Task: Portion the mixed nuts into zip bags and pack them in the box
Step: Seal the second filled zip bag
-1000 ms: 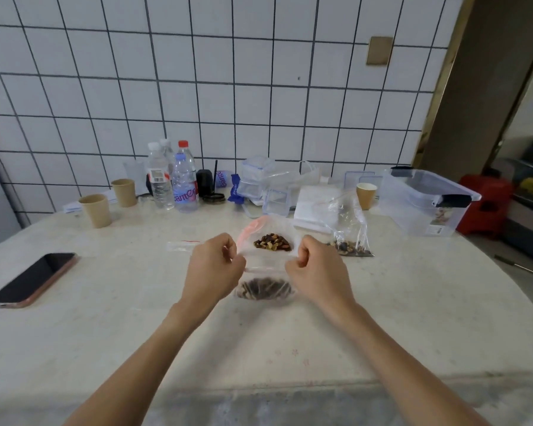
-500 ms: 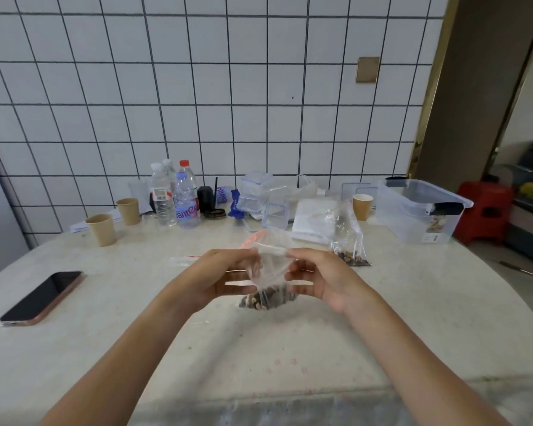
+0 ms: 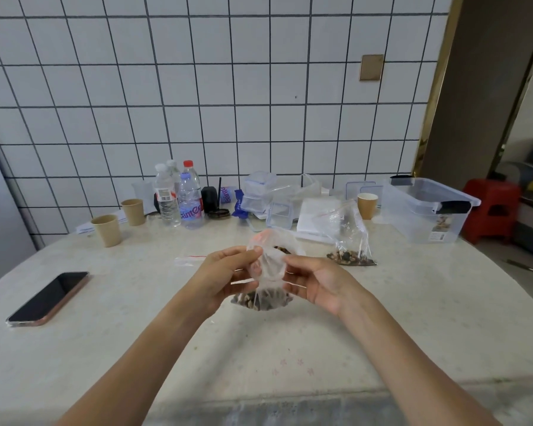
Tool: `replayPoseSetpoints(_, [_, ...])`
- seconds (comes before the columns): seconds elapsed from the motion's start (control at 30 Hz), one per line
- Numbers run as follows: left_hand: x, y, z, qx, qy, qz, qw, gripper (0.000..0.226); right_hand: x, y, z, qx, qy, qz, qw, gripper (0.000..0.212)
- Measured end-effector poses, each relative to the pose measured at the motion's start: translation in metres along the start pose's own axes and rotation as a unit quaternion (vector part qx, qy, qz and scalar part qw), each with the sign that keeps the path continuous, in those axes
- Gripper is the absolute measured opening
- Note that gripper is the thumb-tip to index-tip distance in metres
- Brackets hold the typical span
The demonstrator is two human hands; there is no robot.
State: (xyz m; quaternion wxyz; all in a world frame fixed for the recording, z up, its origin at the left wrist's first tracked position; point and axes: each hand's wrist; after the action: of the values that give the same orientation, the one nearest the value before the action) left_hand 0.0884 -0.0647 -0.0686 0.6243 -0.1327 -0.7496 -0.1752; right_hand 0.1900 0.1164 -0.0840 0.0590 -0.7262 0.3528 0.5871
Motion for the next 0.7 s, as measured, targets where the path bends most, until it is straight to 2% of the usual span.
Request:
replayPoseSetpoints(0.1, [-0.007, 0.001, 0.001, 0.058, 0.04, 0.053, 0.996, 0.016, 0.007, 0.001, 0.003, 0.033, -0.017, -0.048, 0.998, 0.012])
replayPoseSetpoints(0.17, [-0.01, 0.001, 0.003, 0.101, 0.103, 0.106, 0.984, 0.01, 0.01, 0.003, 0.002, 0.086, -0.077, -0.136, 0.984, 0.006])
replayPoseSetpoints(0.23, [-0.011, 0.001, 0.006, 0.138, 0.167, 0.163, 0.963, 0.01, 0.013, 0.006, 0.0, 0.133, -0.174, -0.235, 0.947, 0.005])
replayPoseSetpoints(0.3, [-0.01, 0.002, 0.009, 0.185, 0.244, 0.231, 0.924, 0.014, 0.015, 0.01, 0.0, 0.166, -0.304, -0.33, 0.878, 0.008])
replayPoseSetpoints(0.37, [-0.009, 0.001, 0.011, 0.228, 0.324, 0.302, 0.867, 0.019, 0.013, 0.009, 0.002, 0.194, -0.404, -0.436, 0.781, 0.01])
replayPoseSetpoints(0.43, [-0.008, 0.002, 0.011, 0.234, 0.374, 0.385, 0.811, 0.018, 0.008, 0.008, 0.004, 0.203, -0.433, -0.525, 0.704, 0.013])
replayPoseSetpoints(0.47, [-0.008, 0.003, 0.011, 0.23, 0.385, 0.43, 0.784, 0.016, 0.006, 0.007, 0.006, 0.204, -0.425, -0.552, 0.688, 0.009])
replayPoseSetpoints(0.5, [-0.008, 0.004, 0.013, 0.224, 0.383, 0.467, 0.765, 0.013, 0.003, 0.007, 0.008, 0.204, -0.411, -0.561, 0.689, 0.006])
replayPoseSetpoints(0.53, [-0.006, 0.005, 0.014, 0.218, 0.369, 0.491, 0.758, 0.01, 0.002, 0.005, 0.01, 0.203, -0.388, -0.551, 0.71, 0.011])
replayPoseSetpoints(0.57, [-0.004, 0.005, 0.017, 0.205, 0.344, 0.5, 0.768, 0.006, 0.0, 0.003, 0.012, 0.193, -0.357, -0.515, 0.755, 0.015])
replayPoseSetpoints(0.63, [-0.001, 0.006, 0.021, 0.156, 0.265, 0.454, 0.836, 0.011, -0.006, 0.0, 0.016, 0.153, -0.253, -0.404, 0.866, 0.017])
replayPoseSetpoints(0.7, [0.001, 0.007, 0.025, 0.093, 0.148, 0.349, 0.921, 0.03, -0.011, -0.004, 0.018, 0.09, -0.135, -0.283, 0.945, 0.015])
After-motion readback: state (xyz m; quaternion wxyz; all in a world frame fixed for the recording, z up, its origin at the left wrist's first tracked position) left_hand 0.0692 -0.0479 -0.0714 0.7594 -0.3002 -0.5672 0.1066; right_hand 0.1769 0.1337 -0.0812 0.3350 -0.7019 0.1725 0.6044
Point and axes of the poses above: each hand's wrist, its own z-axis towards the middle knuckle, its own y-axis out of the palm, x = y × z, and after that the axes turned 15 degrees about x, right-handed
